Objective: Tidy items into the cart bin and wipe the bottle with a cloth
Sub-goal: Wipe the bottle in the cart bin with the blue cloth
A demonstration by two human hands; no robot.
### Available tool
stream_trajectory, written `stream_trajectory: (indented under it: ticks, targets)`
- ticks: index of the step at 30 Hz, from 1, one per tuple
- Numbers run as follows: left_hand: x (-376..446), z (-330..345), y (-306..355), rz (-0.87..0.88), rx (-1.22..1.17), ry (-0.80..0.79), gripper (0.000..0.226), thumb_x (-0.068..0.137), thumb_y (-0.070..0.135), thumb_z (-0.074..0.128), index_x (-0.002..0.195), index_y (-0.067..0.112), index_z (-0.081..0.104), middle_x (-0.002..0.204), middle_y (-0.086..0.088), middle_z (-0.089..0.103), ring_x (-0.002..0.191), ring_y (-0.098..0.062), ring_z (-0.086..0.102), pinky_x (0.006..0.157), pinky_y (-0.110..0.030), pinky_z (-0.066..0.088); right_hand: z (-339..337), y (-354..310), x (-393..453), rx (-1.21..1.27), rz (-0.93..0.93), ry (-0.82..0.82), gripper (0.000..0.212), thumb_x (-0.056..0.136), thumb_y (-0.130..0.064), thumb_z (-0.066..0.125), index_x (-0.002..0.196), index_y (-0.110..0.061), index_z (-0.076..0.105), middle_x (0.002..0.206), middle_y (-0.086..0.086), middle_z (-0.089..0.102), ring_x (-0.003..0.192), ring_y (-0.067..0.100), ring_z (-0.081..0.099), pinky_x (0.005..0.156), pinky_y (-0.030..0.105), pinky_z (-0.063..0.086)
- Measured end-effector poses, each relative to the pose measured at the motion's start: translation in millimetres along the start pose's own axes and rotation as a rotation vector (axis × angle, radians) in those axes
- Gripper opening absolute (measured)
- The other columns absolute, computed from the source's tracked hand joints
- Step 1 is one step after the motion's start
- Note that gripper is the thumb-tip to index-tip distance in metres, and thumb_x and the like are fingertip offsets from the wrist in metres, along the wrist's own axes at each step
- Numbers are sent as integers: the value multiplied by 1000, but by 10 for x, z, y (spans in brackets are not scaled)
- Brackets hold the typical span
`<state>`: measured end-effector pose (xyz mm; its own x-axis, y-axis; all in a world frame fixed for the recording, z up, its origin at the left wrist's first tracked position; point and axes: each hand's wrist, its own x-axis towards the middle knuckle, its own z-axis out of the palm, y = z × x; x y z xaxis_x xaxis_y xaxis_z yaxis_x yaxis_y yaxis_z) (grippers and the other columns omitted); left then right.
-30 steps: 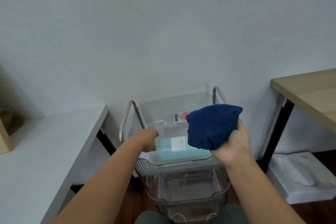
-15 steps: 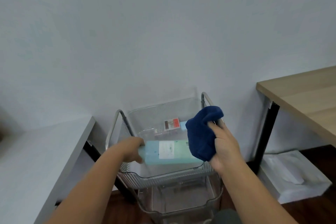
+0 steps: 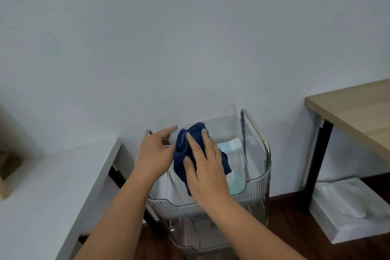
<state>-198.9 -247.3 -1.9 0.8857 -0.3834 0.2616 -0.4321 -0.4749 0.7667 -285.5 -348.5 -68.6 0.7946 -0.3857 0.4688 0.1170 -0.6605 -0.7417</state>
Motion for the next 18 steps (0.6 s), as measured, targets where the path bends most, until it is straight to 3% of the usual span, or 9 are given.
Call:
stream_trajectory:
  ticks: [3,7,9,12,18]
  targets:
    - [6,14,6,-8,-34,-14,44,86,36,70,128,35,60,107,22,60,95,13,57,77,-9,47,67,32,30,12,-4,17,56,98,-35,35,150,-40,15,162,-5,6,148,21,5,120,38,8]
    - [-19,3,50,-18,-86,23,28,94,31,62,122,29,67,99,19,67,93,2,65,94,-32,53,83,83,124,41,14,154,55,94,-34,28,149,-23,31,156,0,25,141,19,24,116,48,21]
    - [-46,19,64,20,2,16,34,91,39,65,124,32,65,96,25,64,90,12,61,88,-21,52,49,128,211,103,42,176,51,94,-32,30,144,-22,40,150,-1,36,137,18,31,113,47,26]
    - [-66,61,108,39,29,23,41,82,50,70,121,40,62,96,25,61,86,23,55,66,-3,44,18,175,314,132,59,176,49,92,-38,29,130,-19,54,133,-2,53,121,19,46,103,45,38]
    - [-73,183,173,27,-63,93,34,71,45,82,100,35,67,88,25,62,71,12,60,55,-5,45,-21,278,422,290,102,233,42,90,-39,29,106,-16,61,99,0,62,91,21,55,82,46,46]
